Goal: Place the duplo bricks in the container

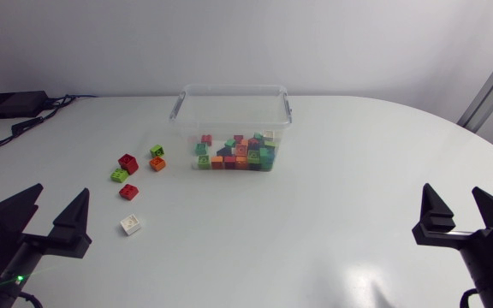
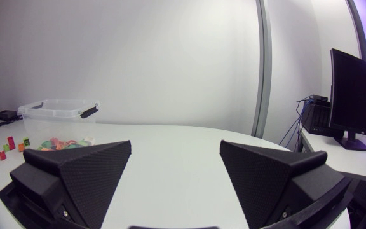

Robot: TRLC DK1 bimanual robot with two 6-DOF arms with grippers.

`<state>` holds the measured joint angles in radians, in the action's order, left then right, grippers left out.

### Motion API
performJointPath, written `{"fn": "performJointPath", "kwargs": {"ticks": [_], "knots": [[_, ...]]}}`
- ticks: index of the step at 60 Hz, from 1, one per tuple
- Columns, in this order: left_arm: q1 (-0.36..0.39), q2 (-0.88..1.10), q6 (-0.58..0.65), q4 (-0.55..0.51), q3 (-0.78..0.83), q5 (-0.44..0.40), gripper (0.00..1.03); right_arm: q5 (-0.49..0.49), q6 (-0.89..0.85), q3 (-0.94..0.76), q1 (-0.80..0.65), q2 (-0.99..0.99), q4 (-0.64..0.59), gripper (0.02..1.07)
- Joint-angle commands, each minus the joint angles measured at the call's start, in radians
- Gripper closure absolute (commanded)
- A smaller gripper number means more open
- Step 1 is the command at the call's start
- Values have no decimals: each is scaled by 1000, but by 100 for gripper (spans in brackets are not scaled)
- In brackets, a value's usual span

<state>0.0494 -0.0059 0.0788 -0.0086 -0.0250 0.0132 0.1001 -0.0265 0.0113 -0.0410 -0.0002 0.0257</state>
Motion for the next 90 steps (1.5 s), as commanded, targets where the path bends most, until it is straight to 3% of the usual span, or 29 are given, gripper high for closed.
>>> {"fn": "performJointPath", "kwargs": {"ticks": [1,13,23,28,35,50,53,61,66,73,84,90], "knots": [[13,-9,-11,7,25,5,4,-5,17,-16,3,-6,-4,6],[33,-9,-13,6,25,5,4,-5,17,-16,3,-6,-4,6],[-11,-11,-19,39,8,8,5,-5,17,-16,3,-6,-4,6],[-56,-6,-30,4,-73,8,8,-5,17,-16,3,-6,-4,6],[-54,35,-30,-30,-179,8,8,-5,17,-16,3,-6,-4,6],[-54,399,-39,-119,-501,8,8,-5,17,-16,3,-6,-3,6],[-59,506,-37,-191,-578,8,13,-5,17,-16,3,-6,-4,6],[-49,791,33,-449,-796,5,13,-5,17,-16,3,-6,-4,6],[-43,886,68,-528,-859,5,13,-5,17,-16,3,-6,-4,6],[-14,1080,242,-706,-960,5,13,-5,17,-16,3,-6,-4,6],[1,1308,388,-809,-969,-25,13,-5,17,-16,3,-6,-4,6],[1,1383,449,-811,-954,-56,13,-5,17,-16,3,-6,-4,6]]}}
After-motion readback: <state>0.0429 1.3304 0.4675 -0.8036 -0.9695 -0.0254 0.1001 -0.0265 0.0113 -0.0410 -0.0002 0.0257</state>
